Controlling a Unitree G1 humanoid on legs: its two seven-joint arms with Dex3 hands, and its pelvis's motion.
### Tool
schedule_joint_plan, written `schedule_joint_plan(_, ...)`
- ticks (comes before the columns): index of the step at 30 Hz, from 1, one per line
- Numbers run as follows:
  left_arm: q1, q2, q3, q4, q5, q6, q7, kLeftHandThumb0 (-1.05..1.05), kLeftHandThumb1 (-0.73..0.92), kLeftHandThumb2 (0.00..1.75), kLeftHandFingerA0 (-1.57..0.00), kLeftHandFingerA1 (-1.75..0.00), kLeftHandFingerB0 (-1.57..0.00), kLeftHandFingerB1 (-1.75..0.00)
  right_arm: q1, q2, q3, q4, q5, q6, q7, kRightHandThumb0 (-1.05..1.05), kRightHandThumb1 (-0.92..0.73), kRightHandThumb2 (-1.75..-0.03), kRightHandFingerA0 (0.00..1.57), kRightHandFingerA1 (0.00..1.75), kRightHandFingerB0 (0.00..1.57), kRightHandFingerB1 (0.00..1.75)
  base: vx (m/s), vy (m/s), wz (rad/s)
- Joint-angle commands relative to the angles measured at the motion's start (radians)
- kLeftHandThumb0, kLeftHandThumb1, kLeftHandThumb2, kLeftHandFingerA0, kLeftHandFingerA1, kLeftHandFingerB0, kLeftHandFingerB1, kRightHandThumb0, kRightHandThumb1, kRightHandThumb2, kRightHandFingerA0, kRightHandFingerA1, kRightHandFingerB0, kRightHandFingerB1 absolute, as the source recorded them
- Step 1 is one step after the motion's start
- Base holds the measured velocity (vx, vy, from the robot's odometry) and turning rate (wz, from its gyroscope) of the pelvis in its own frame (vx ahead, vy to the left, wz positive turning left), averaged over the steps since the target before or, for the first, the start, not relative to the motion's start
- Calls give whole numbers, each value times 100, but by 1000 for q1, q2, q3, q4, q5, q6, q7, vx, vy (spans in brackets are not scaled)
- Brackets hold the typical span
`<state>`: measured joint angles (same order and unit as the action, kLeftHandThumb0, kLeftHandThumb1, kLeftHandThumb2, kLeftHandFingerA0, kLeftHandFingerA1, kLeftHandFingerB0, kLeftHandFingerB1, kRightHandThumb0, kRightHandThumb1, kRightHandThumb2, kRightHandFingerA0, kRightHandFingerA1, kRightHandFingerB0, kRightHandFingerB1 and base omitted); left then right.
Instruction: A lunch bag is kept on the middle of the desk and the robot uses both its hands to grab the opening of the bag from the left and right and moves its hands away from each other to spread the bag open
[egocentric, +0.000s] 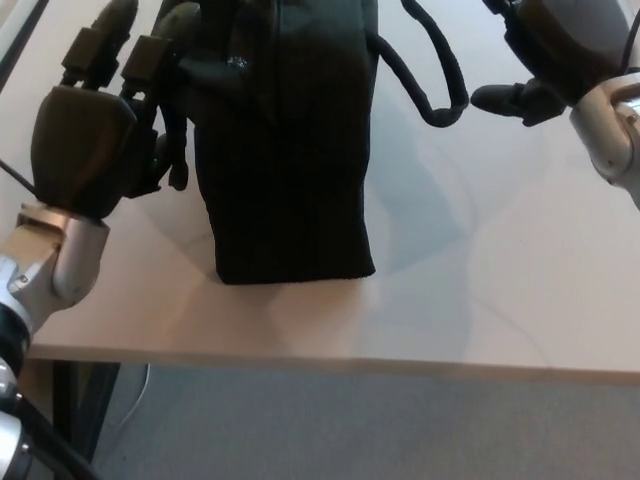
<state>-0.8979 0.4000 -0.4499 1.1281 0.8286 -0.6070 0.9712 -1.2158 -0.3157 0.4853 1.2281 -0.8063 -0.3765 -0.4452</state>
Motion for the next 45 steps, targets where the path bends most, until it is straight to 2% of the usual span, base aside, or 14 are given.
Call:
schedule_joint_plan(1,6,36,-4,-77,43,80,125,5,44,74,0,0,0,-16,42,-49,-34,-71,51,-29,10,-81,-49,-82,0,0,0,6,0,0,0)
schedule_joint_plan(6,30,90,22,-197,55,46,204,-2,46,75,0,0,0,-16,197,-123,-93,-306,63,-68,-91,-56,-48,-56,9,25,0,18,0,0,0)
schedule_joint_plan(8,86,130,63,-329,37,34,176,0,48,76,0,0,0,-17,310,-162,-148,-466,79,-80,-116,-50,-37,-66,9,38,6,25,0,0,0)
schedule_joint_plan(9,111,144,80,-383,31,34,167,0,46,75,0,0,0,-18,359,-176,-172,-542,84,-72,-111,-27,-33,-87,0,48,0,49,0,0,0)
schedule_joint_plan(10,133,154,95,-426,27,36,160,0,46,75,0,0,0,-18,400,-187,-193,-607,87,-64,-102,-27,-33,-87,0,48,0,49,0,0,0)
schedule_joint_plan(11,213,186,151,-571,-12,22,112,0,43,77,0,-7,0,-27,529,-218,-260,-787,115,-67,-79,-45,-37,-62,20,41,9,33,0,0,0)
schedule_joint_plan(12,293,205,198,-697,-43,21,69,2,54,57,0,-17,0,-20,646,-242,-323,-943,136,-60,-50,-50,-39,-66,21,42,10,35,0,0,0)
schedule_joint_plan(21,912,309,408,-1199,-327,-37,-189,-9,40,70,-5,-37,-1,-18,1398,-226,-647,-1435,247,-291,-40,-41,-41,-63,34,48,19,38,0,0,0)
schedule_joint_plan(22,985,320,417,-1213,-370,-66,-195,-5,41,70,-6,-41,-1,-14,1465,-210,-658,-1452,250,-330,-58,-32,-45,-53,59,47,23,32,0,0,0)
schedule_joint_plan(23,1087,324,422,-1222,-409,-104,-187,-3,50,54,-21,-34,0,-20,1561,-190,-674,-1479,253,-364,-65,-26,-31,-82,35,59,10,48,0,0,0)
schedule_joint_plan(25,1181,318,433,-1232,-431,-125,-182,-4,50,54,-27,-35,0,-22,1643,-170,-683,-1495,247,-397,-81,-42,-42,-64,33,47,19,38,0,0,0)
schedule_joint_plan(28,1437,261,403,-1206,-448,-176,-114,3,53,55,-17,-33,-2,-24,1880,-112,-653,-1485,201,-480,-158,-42,-48,-66,33,46,25,39,0,0,0)
schedule_joint_plan(39,1763,155,460,-1030,-261,-400,126,1,53,56,-24,-35,-12,-27,2022,-96,-500,-1400,80,-444,-217,-36,-46,-61,30,43,23,38,0,0,0)
schedule_joint_plan(45,1821,131,372,-990,-319,-446,52,-17,65,60,-20,-34,-11,-24,2068,-74,-482,-1391,49,-479,-259,-38,-50,-63,28,43,23,38,0,0,0)
